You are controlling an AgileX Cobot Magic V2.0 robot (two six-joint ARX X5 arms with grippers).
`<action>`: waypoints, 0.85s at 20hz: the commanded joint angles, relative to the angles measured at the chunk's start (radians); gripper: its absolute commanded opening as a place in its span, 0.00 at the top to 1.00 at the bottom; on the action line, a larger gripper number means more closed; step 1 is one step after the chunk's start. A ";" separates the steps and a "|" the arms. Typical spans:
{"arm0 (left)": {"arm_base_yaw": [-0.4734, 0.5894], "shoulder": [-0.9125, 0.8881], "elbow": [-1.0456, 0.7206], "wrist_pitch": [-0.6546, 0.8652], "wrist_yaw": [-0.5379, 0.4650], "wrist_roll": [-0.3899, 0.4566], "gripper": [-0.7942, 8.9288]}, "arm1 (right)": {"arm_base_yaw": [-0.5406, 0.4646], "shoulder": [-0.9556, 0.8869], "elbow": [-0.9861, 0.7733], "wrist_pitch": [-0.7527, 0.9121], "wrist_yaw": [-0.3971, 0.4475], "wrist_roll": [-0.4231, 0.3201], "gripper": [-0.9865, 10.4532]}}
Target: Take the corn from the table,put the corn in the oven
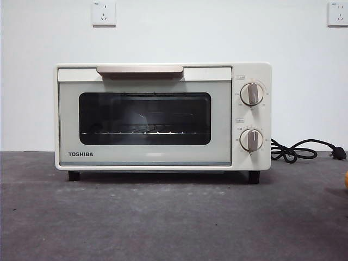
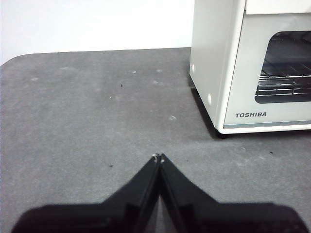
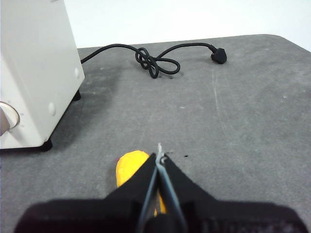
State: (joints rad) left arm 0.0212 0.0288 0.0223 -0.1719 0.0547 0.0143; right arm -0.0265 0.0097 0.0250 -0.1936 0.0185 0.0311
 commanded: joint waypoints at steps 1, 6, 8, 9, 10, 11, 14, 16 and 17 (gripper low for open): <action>0.000 0.000 -0.010 0.002 -0.003 -0.006 0.92 | 0.000 -0.001 -0.011 0.007 0.001 0.011 0.91; 0.000 0.000 -0.010 0.002 -0.003 -0.006 0.92 | 0.000 -0.001 -0.011 0.007 0.001 0.011 0.91; 0.000 0.000 -0.010 0.002 -0.003 -0.006 0.92 | 0.000 -0.001 -0.011 0.007 0.001 0.011 0.91; 0.000 0.000 -0.010 0.002 -0.003 -0.006 0.92 | 0.000 -0.001 -0.011 0.007 0.001 0.012 0.91; 0.000 0.000 -0.010 0.002 -0.003 -0.006 0.92 | 0.000 -0.001 -0.011 0.007 0.001 0.012 0.91; 0.000 0.000 -0.010 0.002 -0.003 -0.006 0.92 | 0.000 -0.001 -0.011 0.006 0.001 0.012 0.91; 0.000 0.000 -0.010 0.010 -0.003 -0.007 0.92 | 0.000 -0.001 -0.011 0.007 0.001 0.018 0.91; 0.000 0.000 -0.010 0.030 0.002 -0.016 0.92 | 0.000 -0.001 -0.011 0.010 0.006 0.021 0.91; 0.000 0.000 -0.010 0.035 0.006 -0.027 0.92 | 0.000 -0.001 -0.011 0.011 0.012 0.028 0.91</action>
State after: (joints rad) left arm 0.0212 0.0288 0.0223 -0.1497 0.0563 0.0067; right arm -0.0265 0.0097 0.0250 -0.1925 0.0242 0.0402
